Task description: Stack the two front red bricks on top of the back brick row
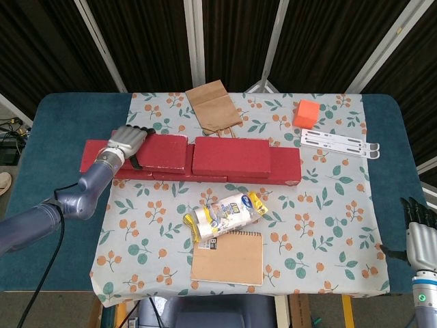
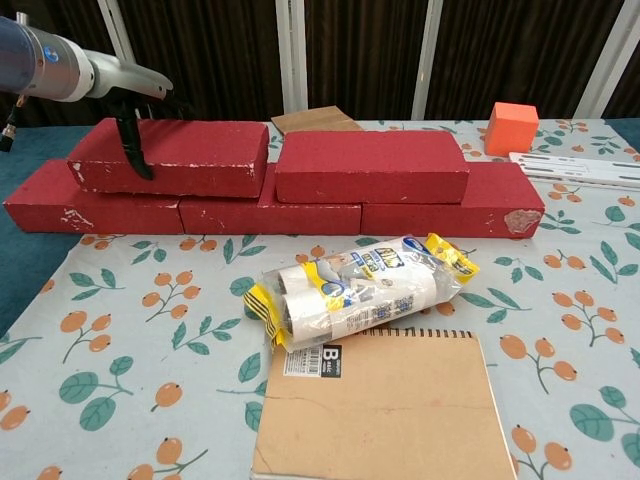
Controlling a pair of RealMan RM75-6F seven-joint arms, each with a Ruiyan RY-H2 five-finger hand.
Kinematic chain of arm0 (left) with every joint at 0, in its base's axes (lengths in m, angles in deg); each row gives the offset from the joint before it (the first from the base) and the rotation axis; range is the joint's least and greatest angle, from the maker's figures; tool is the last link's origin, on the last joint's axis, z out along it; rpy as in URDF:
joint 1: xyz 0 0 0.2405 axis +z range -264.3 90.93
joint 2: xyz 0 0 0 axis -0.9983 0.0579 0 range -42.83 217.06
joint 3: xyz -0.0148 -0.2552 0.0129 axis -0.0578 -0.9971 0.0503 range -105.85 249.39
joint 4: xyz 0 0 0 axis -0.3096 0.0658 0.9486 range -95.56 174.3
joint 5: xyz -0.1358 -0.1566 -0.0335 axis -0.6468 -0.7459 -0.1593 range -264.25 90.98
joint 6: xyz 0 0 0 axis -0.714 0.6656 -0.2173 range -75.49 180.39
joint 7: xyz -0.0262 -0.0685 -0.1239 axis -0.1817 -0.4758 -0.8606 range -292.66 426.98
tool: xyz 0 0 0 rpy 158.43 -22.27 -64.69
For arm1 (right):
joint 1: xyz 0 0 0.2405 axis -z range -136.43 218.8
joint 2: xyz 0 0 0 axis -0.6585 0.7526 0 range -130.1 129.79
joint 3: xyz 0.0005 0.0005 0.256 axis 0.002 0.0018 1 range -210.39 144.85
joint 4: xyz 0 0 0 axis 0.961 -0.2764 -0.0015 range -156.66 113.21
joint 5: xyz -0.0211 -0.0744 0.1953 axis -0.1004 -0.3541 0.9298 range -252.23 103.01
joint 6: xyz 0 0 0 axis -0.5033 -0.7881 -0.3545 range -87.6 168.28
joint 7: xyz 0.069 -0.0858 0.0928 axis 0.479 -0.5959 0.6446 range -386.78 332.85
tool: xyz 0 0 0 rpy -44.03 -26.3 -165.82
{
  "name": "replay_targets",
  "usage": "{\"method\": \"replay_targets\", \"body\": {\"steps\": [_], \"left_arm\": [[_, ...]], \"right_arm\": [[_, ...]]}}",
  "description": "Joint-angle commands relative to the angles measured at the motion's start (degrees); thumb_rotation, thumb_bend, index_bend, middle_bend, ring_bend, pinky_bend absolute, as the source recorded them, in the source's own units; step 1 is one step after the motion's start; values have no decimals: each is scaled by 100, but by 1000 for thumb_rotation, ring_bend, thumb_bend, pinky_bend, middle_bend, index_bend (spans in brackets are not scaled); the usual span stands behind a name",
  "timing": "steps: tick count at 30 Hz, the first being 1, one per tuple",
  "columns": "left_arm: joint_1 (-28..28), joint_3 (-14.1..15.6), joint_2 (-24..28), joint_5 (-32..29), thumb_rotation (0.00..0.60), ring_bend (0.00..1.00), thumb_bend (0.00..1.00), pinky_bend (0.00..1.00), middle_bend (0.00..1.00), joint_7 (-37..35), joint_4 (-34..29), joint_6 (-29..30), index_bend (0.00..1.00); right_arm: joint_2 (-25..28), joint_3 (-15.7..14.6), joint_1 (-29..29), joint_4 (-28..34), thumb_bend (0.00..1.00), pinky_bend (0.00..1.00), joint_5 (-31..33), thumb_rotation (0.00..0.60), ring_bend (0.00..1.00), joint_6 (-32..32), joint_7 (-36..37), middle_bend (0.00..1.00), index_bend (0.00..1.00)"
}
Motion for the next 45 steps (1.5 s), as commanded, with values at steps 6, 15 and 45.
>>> {"method": "replay_targets", "body": {"steps": [6, 15, 45], "left_arm": [[-174, 131, -140, -285, 600, 201, 43, 188, 277, 147, -12, 133, 252], [-321, 194, -207, -493, 600, 201, 43, 187, 270, 276, -100, 274, 249], [-542, 352, -269, -1188, 600, 201, 42, 187, 265, 517, -155, 478, 244]], "right_arm": [[32, -12, 2, -13, 70, 0, -8, 600, 0, -15, 67, 31, 0], [40, -14, -6, -28, 70, 0, 1, 600, 0, -16, 100, 32, 0], [47, -27, -20, -19, 70, 0, 91, 600, 0, -3, 84, 32, 0]]}}
